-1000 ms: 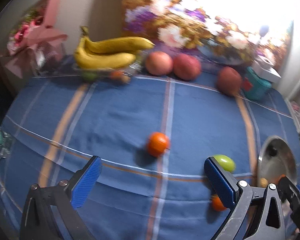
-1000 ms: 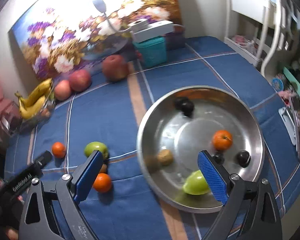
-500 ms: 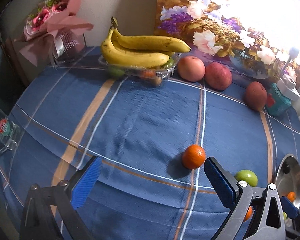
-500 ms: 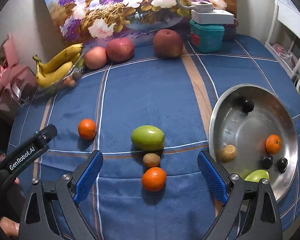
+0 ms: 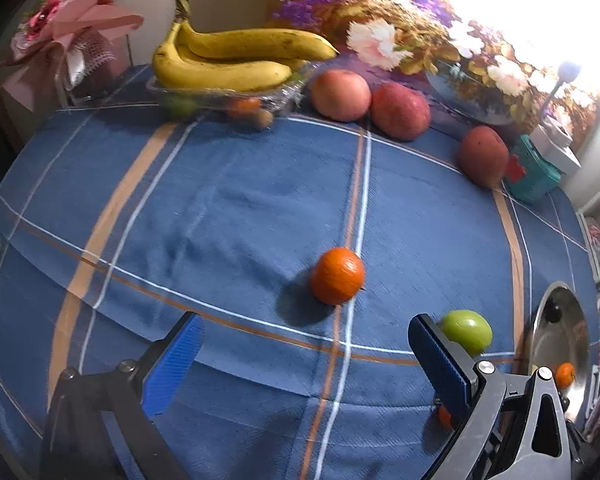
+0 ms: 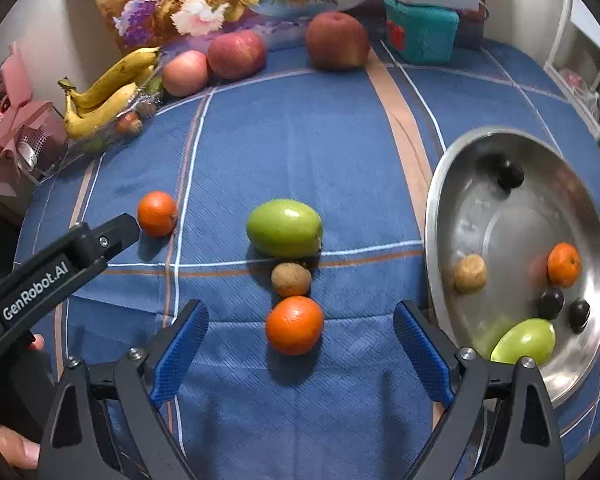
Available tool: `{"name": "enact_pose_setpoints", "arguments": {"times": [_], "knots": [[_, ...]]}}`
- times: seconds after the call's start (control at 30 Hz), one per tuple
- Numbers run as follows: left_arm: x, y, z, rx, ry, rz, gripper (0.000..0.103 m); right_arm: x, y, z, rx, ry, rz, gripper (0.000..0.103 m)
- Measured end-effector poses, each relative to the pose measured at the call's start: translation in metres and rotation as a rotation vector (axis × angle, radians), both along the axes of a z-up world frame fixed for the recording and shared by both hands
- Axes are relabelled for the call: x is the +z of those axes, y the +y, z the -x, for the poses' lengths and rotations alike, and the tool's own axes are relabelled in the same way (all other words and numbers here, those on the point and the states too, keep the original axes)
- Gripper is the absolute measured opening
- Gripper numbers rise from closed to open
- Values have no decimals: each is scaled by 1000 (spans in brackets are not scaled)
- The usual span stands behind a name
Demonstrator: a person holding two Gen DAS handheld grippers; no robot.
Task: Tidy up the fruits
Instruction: 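Grasp a small kiwi with the left tool while the right tool grasps a tangerine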
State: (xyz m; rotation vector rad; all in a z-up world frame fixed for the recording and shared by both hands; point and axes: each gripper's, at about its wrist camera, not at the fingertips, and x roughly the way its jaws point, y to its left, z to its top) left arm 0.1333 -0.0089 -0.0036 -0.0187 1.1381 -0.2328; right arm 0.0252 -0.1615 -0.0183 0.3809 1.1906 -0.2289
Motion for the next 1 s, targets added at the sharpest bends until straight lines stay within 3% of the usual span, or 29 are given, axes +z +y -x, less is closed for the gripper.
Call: {"name": "enact_pose_setpoints", "arguments": {"times": [0.17, 0.27, 0.33, 0.53, 0.77, 0.87, 1.0], "knots": [[-3, -16, 1, -84, 35, 28, 103, -8, -2, 0, -4, 27, -22, 73], [-7, -28, 5, -118, 54, 22, 102, -15, -2, -1, -2, 44, -43, 58], [-9, -32, 9, -131, 58, 14, 102, -20, -2, -1, -1, 56, -58, 56], [-11, -35, 9, -134, 73, 37, 102, -22, -4, 1, -12, 40, -110, 36], [-8, -27, 8, -102, 85, 119, 100, -10, -9, 6, -28, -1, -151, 36], [-6, -29, 9, -104, 81, 140, 89, 9, -16, 11, -43, -43, -110, 36], [-12, -38, 11, -126, 124, 197, 84, 29, -41, 21, -114, -82, -30, 36]]}}
